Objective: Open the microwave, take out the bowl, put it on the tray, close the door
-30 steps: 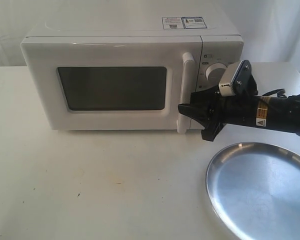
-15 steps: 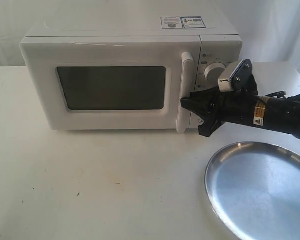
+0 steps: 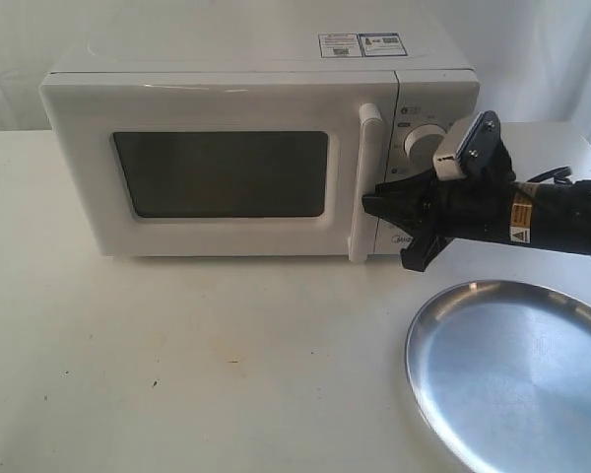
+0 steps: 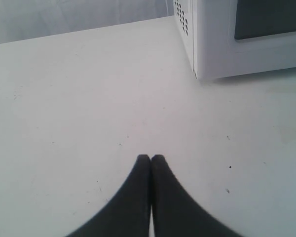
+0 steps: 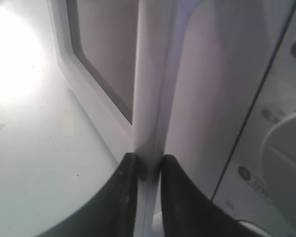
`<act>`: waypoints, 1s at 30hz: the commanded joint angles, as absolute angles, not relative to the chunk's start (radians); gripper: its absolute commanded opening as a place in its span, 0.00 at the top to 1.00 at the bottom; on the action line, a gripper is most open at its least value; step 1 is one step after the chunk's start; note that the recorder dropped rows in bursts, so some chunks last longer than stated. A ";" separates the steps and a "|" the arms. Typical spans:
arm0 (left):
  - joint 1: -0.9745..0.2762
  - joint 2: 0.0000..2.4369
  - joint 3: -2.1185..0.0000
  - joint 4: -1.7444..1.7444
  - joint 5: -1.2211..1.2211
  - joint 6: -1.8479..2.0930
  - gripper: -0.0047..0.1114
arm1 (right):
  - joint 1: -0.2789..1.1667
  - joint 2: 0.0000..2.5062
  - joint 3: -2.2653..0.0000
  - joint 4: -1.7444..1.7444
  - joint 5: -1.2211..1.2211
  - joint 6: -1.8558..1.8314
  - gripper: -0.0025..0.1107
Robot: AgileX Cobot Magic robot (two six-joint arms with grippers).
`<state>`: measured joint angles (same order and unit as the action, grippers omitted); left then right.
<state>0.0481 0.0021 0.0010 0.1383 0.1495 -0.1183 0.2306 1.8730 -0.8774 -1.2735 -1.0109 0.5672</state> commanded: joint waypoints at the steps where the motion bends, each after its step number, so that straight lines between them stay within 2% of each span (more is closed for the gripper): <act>1: 0.047 0.000 0.000 0.135 0.150 -0.125 0.96 | 0.307 1.838 -0.871 -1.494 -1.221 0.512 0.98; 23: 0.047 0.000 0.000 0.135 0.150 -0.125 0.96 | 0.329 1.571 -0.704 -1.548 -1.221 0.563 0.98; 24: 0.047 0.000 0.000 0.135 0.150 -0.125 0.96 | 0.324 1.563 -0.700 -1.510 -1.208 0.567 0.98; 28: 0.047 0.000 0.000 0.135 0.150 -0.125 0.96 | 0.318 1.529 -0.685 -1.398 -0.848 0.589 0.98; 30: 0.047 0.000 0.000 0.135 0.150 -0.125 0.96 | 0.311 1.540 -0.685 -1.381 -0.854 0.569 0.98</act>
<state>0.0481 0.0021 0.0010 0.1383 0.1501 -0.1183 0.3246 1.5389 -0.6938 -1.4306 -0.9240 0.5757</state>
